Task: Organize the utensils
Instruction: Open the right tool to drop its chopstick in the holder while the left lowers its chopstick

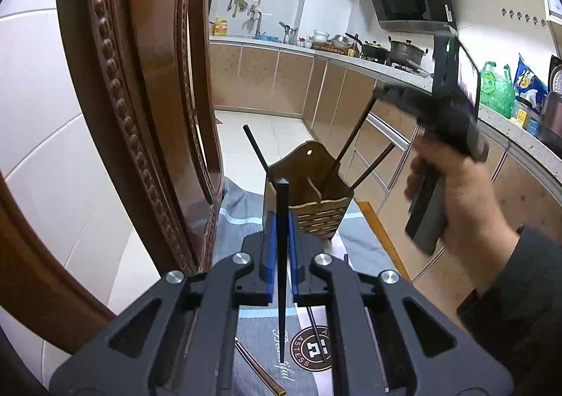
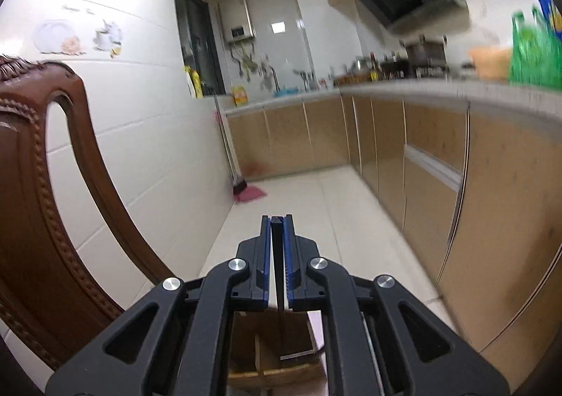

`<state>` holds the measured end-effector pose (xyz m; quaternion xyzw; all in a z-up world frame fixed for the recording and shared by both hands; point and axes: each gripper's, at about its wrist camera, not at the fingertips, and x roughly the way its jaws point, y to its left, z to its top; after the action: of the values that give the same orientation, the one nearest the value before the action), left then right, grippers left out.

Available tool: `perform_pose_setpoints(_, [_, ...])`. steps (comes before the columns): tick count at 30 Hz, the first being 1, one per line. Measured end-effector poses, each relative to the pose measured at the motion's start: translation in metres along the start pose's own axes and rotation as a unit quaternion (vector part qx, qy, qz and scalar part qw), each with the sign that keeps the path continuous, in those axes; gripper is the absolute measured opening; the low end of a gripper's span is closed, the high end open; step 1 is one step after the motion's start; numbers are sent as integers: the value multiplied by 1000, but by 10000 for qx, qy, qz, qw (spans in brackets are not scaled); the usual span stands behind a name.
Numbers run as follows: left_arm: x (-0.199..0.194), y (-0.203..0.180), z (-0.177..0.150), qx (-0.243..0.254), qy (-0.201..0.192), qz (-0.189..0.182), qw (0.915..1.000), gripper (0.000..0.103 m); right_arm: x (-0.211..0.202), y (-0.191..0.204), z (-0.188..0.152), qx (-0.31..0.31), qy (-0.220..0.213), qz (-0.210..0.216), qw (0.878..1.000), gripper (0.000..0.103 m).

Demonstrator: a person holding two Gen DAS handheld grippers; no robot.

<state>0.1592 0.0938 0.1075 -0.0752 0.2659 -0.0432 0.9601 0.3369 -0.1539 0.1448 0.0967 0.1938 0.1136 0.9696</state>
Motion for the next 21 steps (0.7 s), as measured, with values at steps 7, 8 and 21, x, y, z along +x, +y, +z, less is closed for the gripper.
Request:
perform_pose_setpoints(7, [7,0,-2,-18,100,40,9999,6,-73,-38,-40,95,-195,458,9987,71])
perform_pose_setpoints(8, [9,1,-3,-43,108,45,9999,6,-96,-47,-51,101,-302,416,9986,81])
perform_pose_setpoints(21, [9,-9,9,-473,-271,169,9984,6,-165,-120,-153,5,59,-69,10000,91])
